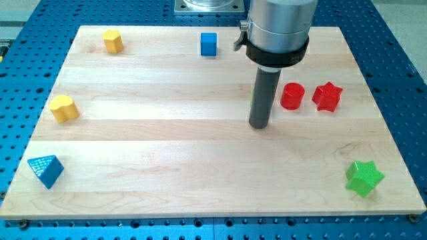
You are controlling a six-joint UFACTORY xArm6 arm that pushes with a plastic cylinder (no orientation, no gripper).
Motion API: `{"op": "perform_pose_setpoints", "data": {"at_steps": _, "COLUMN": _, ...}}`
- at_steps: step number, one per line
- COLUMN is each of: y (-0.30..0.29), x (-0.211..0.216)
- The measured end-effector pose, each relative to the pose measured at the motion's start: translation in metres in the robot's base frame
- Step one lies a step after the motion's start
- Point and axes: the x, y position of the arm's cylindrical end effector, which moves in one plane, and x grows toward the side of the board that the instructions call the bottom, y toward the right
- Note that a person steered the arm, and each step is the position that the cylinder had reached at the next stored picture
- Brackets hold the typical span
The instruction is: Adjust the blue cube to the left of the green circle
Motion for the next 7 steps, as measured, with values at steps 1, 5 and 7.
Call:
{"op": "perform_pose_setpoints", "data": {"at_steps": 1, "y": 0.000, "x": -0.015}}
{"op": "perform_pose_setpoints", "data": {"at_steps": 5, "y": 0.008, "x": -0.187}}
{"op": "perform_pose_setpoints", "data": {"at_steps": 7, "y": -0.086, "x": -0.226}}
